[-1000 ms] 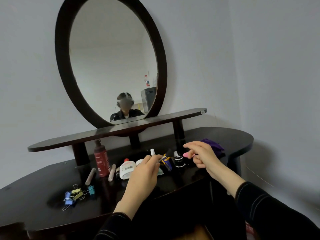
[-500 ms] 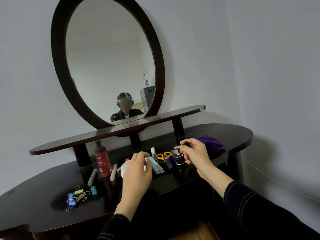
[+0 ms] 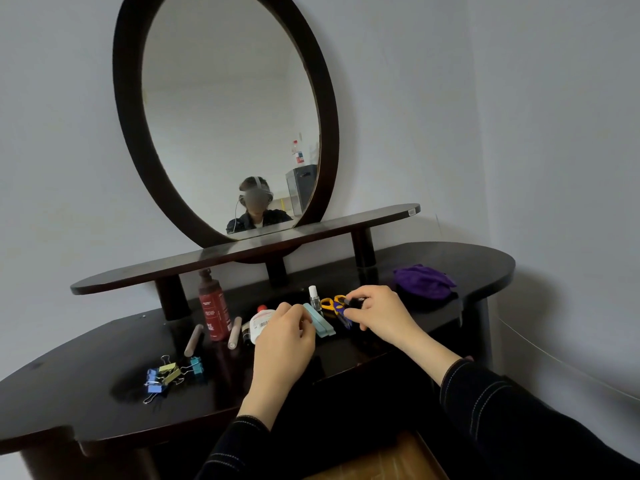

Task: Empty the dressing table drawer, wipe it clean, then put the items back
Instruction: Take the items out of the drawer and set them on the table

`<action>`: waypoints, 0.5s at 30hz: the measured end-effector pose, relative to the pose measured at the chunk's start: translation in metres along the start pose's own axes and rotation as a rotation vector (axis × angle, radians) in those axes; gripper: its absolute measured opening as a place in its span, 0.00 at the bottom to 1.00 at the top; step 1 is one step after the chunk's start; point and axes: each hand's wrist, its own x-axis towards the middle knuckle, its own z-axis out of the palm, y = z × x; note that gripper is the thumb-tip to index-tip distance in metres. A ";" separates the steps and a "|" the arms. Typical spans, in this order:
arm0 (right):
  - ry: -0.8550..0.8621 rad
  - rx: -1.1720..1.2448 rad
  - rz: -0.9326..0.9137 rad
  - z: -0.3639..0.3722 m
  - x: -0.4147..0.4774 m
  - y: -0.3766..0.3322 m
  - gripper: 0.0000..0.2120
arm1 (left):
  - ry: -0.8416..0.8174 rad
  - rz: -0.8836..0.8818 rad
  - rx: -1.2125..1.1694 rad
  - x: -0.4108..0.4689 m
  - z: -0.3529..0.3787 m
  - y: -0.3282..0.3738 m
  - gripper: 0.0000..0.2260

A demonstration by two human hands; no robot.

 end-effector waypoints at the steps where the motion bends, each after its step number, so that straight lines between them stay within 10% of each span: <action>1: 0.002 -0.042 0.004 0.001 0.000 -0.001 0.14 | -0.008 -0.003 0.000 0.000 0.000 0.000 0.05; 15: 0.376 -0.278 -0.131 0.014 -0.062 0.000 0.04 | -0.058 0.085 0.044 -0.044 -0.007 0.004 0.04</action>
